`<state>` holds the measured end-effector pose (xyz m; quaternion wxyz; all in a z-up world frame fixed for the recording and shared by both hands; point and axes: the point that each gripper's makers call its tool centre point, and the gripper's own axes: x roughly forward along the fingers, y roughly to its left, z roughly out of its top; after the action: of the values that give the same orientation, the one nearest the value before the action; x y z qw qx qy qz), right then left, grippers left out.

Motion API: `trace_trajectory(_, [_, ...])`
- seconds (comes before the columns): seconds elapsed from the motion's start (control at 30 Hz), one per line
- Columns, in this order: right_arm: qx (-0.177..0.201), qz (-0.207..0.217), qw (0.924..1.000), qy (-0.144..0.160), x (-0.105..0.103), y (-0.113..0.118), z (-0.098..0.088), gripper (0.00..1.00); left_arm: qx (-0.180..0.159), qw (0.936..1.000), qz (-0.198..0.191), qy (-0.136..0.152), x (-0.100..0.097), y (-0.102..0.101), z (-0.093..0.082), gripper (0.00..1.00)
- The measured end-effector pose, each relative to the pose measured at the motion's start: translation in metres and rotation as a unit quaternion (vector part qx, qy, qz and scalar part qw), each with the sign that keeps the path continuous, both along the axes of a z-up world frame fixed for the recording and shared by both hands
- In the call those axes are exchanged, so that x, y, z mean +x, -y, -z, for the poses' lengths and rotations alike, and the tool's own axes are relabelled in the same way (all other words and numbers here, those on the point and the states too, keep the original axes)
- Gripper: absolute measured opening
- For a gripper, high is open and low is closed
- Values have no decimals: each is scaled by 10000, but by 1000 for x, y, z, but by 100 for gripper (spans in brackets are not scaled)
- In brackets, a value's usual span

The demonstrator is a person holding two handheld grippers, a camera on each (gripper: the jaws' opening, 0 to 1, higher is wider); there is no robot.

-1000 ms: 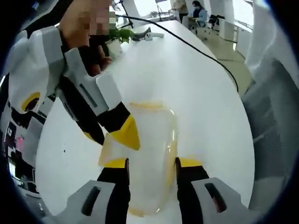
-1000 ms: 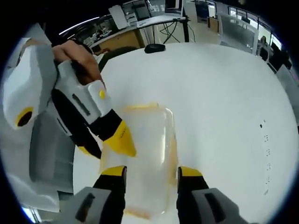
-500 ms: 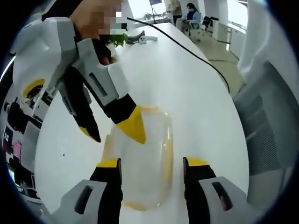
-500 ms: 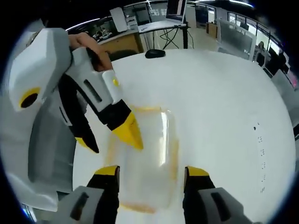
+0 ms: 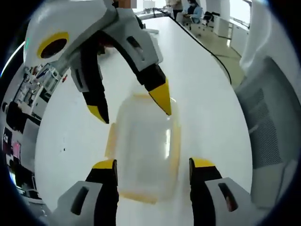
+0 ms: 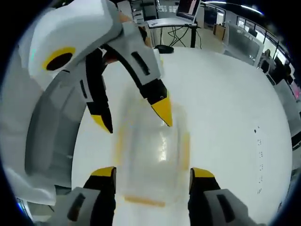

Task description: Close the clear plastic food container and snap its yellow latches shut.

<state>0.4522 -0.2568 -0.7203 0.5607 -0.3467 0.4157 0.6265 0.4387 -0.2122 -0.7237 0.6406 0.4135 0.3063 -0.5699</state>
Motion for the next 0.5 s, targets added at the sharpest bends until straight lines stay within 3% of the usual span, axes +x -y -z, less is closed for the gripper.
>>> trace_trajectory(0.3, [-5, 32, 10000, 91, -8, 8, 2, 71, 239, 9997, 53, 22, 16, -12, 6, 67])
trace_trajectory(0.5, [-55, 81, 9993, 369, -7, 13, 7, 71, 547, 9983, 188, 37, 22, -21, 16, 70])
